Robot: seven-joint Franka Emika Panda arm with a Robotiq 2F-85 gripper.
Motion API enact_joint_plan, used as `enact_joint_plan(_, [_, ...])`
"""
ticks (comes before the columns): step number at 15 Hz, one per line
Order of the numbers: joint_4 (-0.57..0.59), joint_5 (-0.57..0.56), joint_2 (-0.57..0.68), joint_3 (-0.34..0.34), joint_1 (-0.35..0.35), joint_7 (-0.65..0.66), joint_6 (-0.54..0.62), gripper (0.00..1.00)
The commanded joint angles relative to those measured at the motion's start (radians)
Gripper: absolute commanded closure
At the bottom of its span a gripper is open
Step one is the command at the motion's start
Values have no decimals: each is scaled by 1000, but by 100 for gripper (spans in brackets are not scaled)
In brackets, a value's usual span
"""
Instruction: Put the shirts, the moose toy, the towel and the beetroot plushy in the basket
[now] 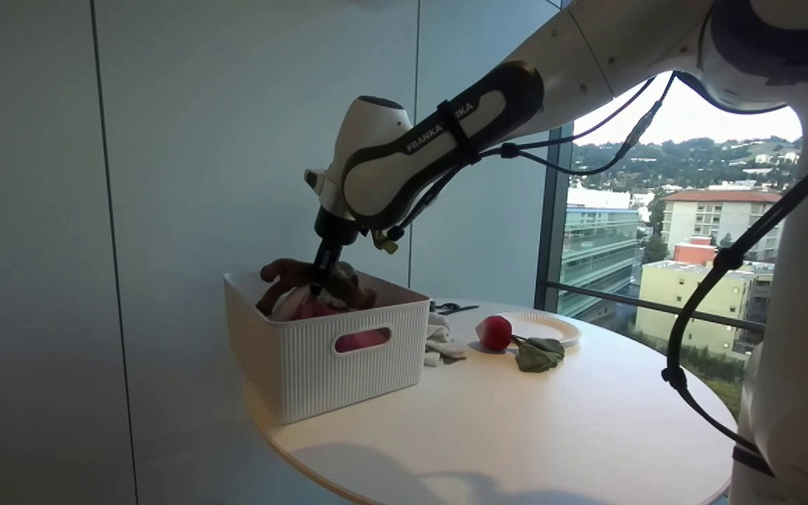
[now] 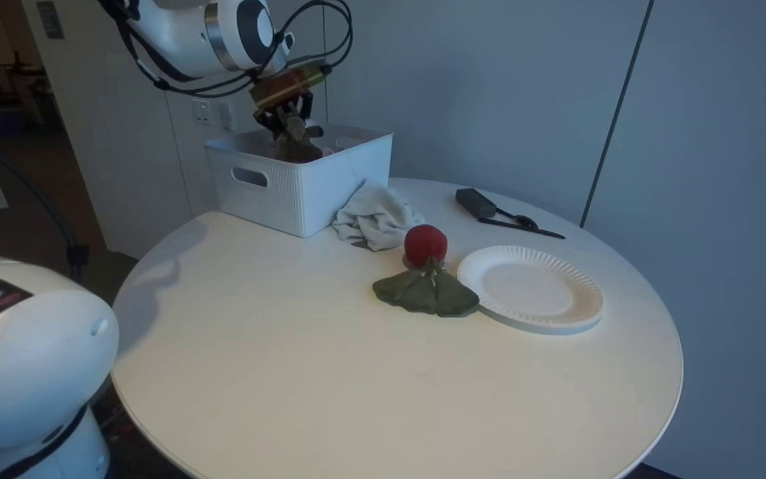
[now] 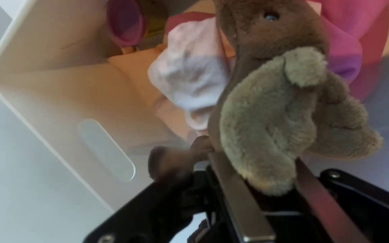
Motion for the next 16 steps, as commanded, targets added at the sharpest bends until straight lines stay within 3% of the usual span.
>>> enact_joint_plan(1, [18, -9, -51, -7, 2, -4, -66, 41])
enact_joint_plan(6, [32, -170, -249, -14, -34, 139, -106, 2])
enact_joint_plan(11, [34, -215, -478, -22, -105, 275, -277, 0])
enact_joint_plan(16, [-65, -215, -540, -85, -199, 372, -402, 0])
